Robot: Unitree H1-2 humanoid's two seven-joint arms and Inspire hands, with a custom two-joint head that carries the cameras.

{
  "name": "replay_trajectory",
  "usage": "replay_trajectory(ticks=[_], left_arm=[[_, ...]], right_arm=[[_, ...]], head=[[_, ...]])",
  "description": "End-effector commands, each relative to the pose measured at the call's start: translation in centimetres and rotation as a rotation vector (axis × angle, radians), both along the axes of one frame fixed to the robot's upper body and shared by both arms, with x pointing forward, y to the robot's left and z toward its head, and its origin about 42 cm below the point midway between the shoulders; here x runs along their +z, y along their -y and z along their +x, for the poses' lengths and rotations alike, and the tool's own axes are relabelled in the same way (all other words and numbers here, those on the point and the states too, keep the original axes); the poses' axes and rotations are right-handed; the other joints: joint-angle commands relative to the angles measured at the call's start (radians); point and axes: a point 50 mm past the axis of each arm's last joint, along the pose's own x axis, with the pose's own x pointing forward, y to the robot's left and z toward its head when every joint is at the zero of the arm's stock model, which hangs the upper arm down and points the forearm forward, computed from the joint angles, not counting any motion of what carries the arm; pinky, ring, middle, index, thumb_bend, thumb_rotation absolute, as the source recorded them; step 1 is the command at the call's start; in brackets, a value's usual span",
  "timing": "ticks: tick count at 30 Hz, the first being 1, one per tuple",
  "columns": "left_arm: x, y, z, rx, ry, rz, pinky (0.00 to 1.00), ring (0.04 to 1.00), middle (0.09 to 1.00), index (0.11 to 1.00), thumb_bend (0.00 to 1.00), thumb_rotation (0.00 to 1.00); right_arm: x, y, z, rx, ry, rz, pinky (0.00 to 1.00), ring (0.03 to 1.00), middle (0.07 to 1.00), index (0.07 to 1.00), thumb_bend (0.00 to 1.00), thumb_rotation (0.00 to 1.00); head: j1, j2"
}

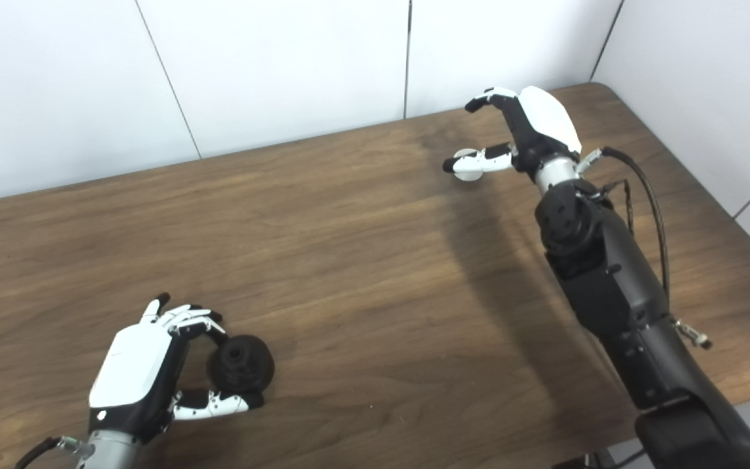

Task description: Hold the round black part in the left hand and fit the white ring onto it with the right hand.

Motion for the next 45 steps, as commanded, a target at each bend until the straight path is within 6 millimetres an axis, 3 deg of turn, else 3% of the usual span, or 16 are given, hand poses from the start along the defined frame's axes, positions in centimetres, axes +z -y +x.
replay_trajectory(ticks=[1, 10, 21, 25, 45], left_arm=[[-0.8, -0.6, -0.4, 0.01, -0.035, 0.03, 0.99, 0.837, 0.746, 0.482, 0.52, 0.05], [-0.8, -0.5, -0.5, 0.013, -0.052, 0.026, 1.0, 0.852, 0.753, 0.482, 0.52, 0.05], [-0.9, -0.4, -0.6, 0.015, -0.041, 0.022, 0.99, 0.849, 0.749, 0.481, 0.52, 0.05], [-0.9, -0.5, -0.6, 0.015, -0.04, 0.029, 0.99, 0.851, 0.75, 0.482, 0.52, 0.05], [-0.9, -0.5, -1.0, 0.007, -0.041, 0.028, 0.98, 0.844, 0.75, 0.482, 0.52, 0.05]], right_arm=[[3.1, 1.2, 1.2, 0.009, 0.06, -0.075, 0.89, 0.929, 0.912, 0.734, 0.78, 0.3], [3.0, 2.8, 3.1, -0.023, 0.001, -0.071, 0.93, 0.939, 0.907, 0.732, 0.81, 0.26], [2.5, 3.1, 4.3, -0.033, -0.116, -0.12, 0.97, 0.97, 0.937, 0.767, 0.83, 0.34], [2.4, 2.8, 4.8, -0.036, -0.147, -0.138, 0.97, 0.969, 0.94, 0.767, 0.84, 0.36], [1.7, 0.9, 6.6, -0.005, -0.168, -0.116, 0.98, 0.959, 0.909, 0.716, 0.82, 0.26]], head=[[0.002, 0.001], [0.005, -0.002], [0.004, -0.015], [0.004, -0.015], [0.017, -0.01]])
